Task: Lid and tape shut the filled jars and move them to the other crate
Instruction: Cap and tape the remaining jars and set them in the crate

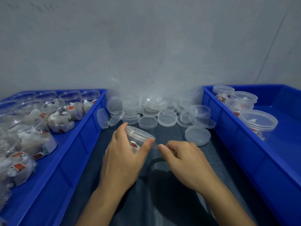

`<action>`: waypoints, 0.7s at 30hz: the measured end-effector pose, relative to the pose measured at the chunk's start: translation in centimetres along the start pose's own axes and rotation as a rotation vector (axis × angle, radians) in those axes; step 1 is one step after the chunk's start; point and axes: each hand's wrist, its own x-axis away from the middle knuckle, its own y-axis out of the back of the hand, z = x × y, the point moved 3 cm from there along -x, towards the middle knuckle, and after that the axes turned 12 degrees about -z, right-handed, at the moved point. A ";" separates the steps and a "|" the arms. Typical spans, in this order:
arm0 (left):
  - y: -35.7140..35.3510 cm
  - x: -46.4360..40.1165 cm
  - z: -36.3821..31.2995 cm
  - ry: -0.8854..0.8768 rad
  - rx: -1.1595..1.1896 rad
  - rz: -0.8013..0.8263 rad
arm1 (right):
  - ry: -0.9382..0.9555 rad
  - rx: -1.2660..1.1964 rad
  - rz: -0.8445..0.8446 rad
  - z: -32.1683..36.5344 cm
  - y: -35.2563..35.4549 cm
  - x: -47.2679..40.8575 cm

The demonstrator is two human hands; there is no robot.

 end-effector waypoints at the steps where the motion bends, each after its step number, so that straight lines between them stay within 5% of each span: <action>1: 0.0 0.1 -0.2 -0.005 -0.004 0.003 | -0.004 0.017 0.018 -0.2 -0.1 0.0; 9: -0.4 0.7 -1.1 -0.081 -0.083 0.006 | -0.032 0.118 0.155 -0.6 -0.8 0.1; 21: -0.3 0.6 -0.7 0.013 0.010 -0.033 | -0.049 -0.087 -0.043 0.3 -0.3 0.1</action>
